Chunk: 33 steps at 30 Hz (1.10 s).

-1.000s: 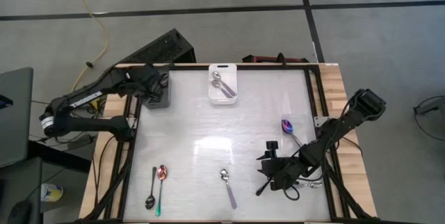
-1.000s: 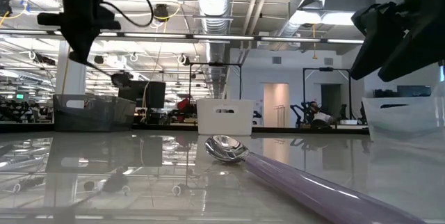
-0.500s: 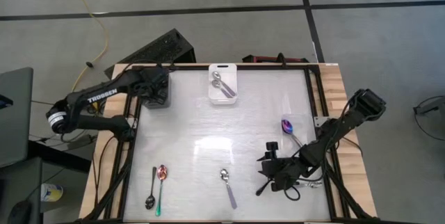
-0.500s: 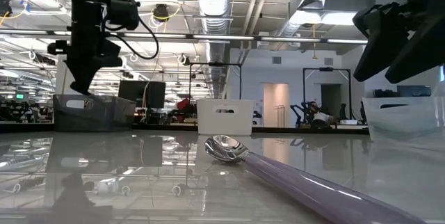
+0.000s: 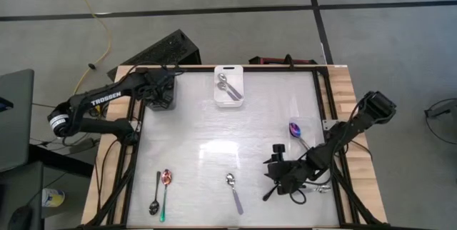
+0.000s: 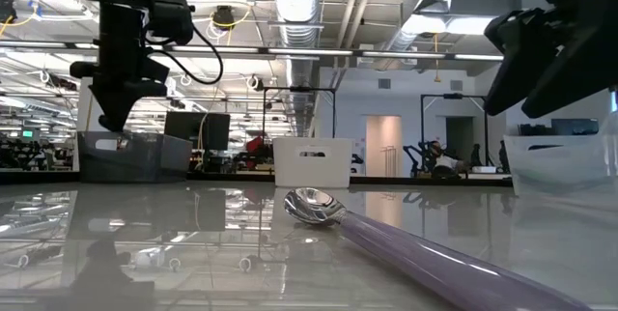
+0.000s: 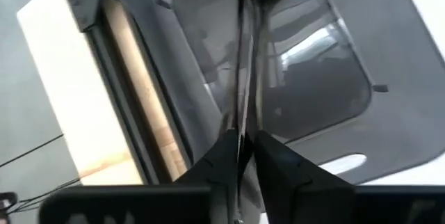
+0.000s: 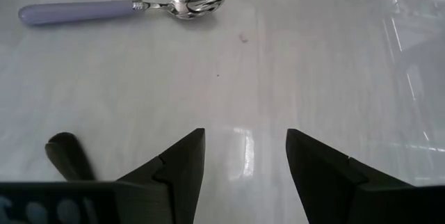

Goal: Sort silverware by color (type)
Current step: Put the black spoon into the black bin, then put the purple spoon into the white bin

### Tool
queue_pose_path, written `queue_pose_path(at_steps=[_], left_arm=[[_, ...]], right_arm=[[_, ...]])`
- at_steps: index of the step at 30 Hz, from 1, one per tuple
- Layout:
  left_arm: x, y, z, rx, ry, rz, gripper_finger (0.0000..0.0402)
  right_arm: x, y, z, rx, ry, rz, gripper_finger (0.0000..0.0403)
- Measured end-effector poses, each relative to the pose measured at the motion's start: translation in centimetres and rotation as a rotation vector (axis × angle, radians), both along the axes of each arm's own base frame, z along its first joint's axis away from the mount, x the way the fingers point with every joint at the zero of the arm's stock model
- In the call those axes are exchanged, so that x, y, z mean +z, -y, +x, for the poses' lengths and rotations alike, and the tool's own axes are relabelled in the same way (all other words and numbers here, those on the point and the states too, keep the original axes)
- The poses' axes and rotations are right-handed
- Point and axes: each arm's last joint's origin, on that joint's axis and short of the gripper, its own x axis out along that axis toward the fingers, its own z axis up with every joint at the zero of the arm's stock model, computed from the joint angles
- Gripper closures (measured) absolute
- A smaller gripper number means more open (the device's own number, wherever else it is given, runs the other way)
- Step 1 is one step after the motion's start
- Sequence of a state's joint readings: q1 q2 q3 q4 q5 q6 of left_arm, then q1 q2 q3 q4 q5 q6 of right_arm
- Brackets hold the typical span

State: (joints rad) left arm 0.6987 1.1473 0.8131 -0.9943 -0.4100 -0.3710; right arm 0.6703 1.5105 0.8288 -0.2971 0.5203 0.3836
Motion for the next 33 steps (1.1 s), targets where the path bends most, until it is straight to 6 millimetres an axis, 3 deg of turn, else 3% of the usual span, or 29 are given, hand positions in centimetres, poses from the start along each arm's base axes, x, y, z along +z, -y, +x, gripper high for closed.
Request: queue_pose_path(at_steps=[10, 20, 27, 33], left_arm=[[0.0, 0.1, -0.3, 0.045, -0.032, 0.011, 0.0295], [1.5, 1.0, 1.5, -0.029, 0.152, -0.065, 0.0287], [2.5, 4.1, 5.2, -0.24, 0.37, -0.026, 0.0287], [2.8, 9.2, 9.1, -0.533, 0.676, 0.001, 0.0287]], right_arm=[[0.0, 0.1, 0.1, -0.007, 0.0, 0.0, 0.018], [0.5, -0.3, 0.6, -0.006, 0.07, 0.056, 0.018], [1.6, -1.0, 1.5, -0.01, 0.201, 0.164, 0.018], [2.7, -1.5, 2.2, -0.048, 0.324, 0.309, 0.018]])
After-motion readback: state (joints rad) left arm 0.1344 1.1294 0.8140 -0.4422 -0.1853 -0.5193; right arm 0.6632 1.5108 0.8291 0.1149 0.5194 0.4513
